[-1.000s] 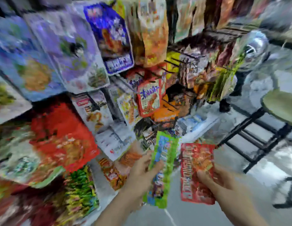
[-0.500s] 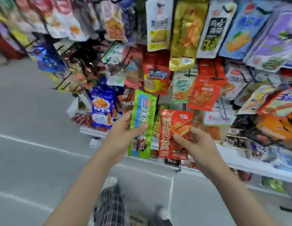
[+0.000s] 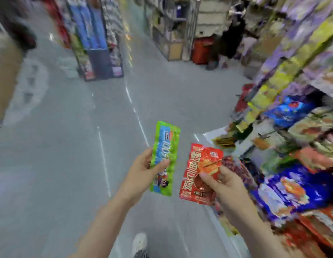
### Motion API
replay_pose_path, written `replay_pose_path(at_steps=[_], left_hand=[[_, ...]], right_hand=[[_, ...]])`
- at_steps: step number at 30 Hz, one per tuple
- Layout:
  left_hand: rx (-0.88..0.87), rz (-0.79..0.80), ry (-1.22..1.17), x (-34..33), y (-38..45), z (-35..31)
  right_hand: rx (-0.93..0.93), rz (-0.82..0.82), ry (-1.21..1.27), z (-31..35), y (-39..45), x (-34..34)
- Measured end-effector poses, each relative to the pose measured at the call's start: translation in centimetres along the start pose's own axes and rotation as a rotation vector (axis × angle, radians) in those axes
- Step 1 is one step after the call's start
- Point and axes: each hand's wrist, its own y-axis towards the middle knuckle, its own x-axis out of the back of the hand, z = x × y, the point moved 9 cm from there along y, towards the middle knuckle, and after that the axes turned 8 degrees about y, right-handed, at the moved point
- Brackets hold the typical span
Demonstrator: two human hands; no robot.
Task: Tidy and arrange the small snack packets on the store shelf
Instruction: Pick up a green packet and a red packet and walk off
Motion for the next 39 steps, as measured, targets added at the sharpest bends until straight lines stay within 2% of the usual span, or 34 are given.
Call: replay_pose_path(at_steps=[4,7,16,20,24,27,31,34,39], left_hand=[[0.043,-0.244,-0.019,14.1,2.1,-0.1],[0.091,-0.382,-0.023,21.3,3.1,0.4],[0.179,-0.53,-0.022,34.2,10.7,2.4],[0.205,-0.704,-0.087,40.0,12.5,2.6],[0.212,-0.912,-0.125,48.1,14.0,2.3],[0.231,-0.999,-0.16,53.7,15.5,2.6],[0.255,-1.026,-0.18,62.8,21.2,3.4],[0.243,-0.934,-0.161,71.0,28.3,2.5],[0.223,-0.762,-0.058,84.5,40.8,-2.6]], right_hand=[[-0.093,0.25,-0.055,-1.6,6.6,-15.0],[-0.151,0.349,-0.071,-3.2,9.7,-22.2],[-0.274,0.483,-0.057,-6.9,21.4,-35.8],[-0.294,0.611,-0.13,-6.3,27.7,-43.7],[-0.272,0.774,-0.231,-4.8,34.5,-54.9],[-0.283,0.855,-0.269,-5.2,37.9,-62.9],[-0.306,0.883,-0.299,-7.6,42.9,-71.9],[-0.325,0.823,-0.309,-8.4,47.9,-77.7],[-0.34,0.646,-0.234,-7.4,55.8,-86.3]])
